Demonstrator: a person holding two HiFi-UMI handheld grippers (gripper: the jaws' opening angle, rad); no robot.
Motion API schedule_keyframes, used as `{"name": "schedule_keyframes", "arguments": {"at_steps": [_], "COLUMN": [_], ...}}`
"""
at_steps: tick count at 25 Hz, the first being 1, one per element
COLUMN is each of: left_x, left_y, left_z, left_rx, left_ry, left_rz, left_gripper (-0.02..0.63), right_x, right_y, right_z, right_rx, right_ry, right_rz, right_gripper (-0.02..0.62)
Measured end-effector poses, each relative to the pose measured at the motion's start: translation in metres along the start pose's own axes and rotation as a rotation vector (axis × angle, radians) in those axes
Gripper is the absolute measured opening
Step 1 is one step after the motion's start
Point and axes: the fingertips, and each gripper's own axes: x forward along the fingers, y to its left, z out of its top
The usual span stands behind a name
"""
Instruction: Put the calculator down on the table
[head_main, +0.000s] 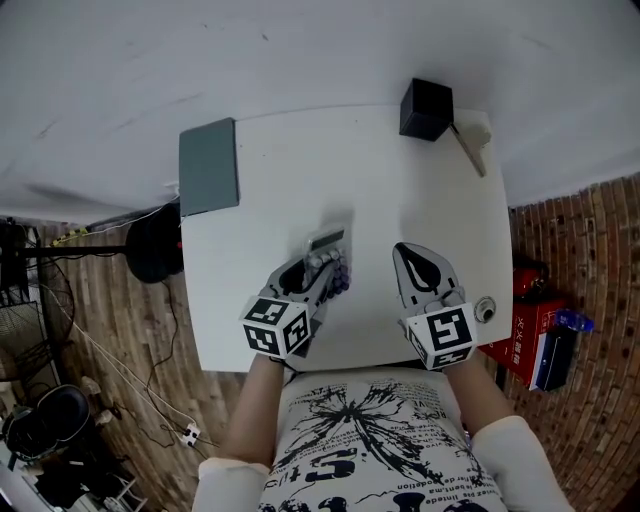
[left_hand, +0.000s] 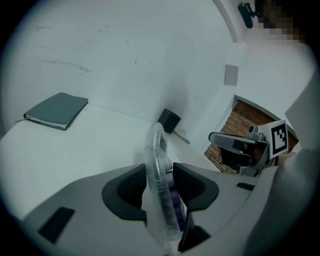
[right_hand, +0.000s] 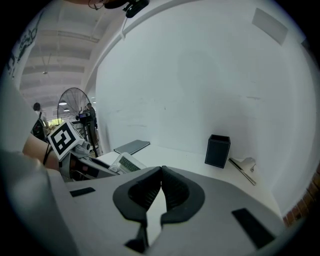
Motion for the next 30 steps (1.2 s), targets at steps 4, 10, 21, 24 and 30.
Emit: {"name": "schedule_keyframes", "arguments": {"at_steps": [4, 10, 21, 24, 30], "left_x": [0.007, 0.014, -0.006, -0.022, -0.067], "left_y": [0.016, 0.033, 0.033, 0.022, -0.013], "left_z": [-0.001, -0.011, 0.019, 0.039, 0.079], "left_rx": [-0.041, 0.056, 0.155, 0.234, 0.397], "left_ry": [0.014, 0.091, 0.003, -0.041, -0.167], "left_rz": [0.037, 0.105, 0.14, 0.141, 0.125], "left_gripper": [0.197, 0.175, 0.029, 0.02, 0.014], "right_x": [0.005, 0.011, 0.009, 0.002, -0.016], "right_y": [-0.001, 0.001, 0.008, 0.009, 0.019], "right_z": [0.001, 0.0, 0.007, 0.017, 0.042], "right_rx": [-0.003, -0.002, -0.02, -0.025, -0.048], "right_ry": [0.006, 0.024, 0.018, -0.009, -0.097], "right_rz": [-0.002, -0.005, -0.027, -0.042, -0.034], "right_gripper": [0.015, 0.015, 0.015, 0.015, 0.015]}}
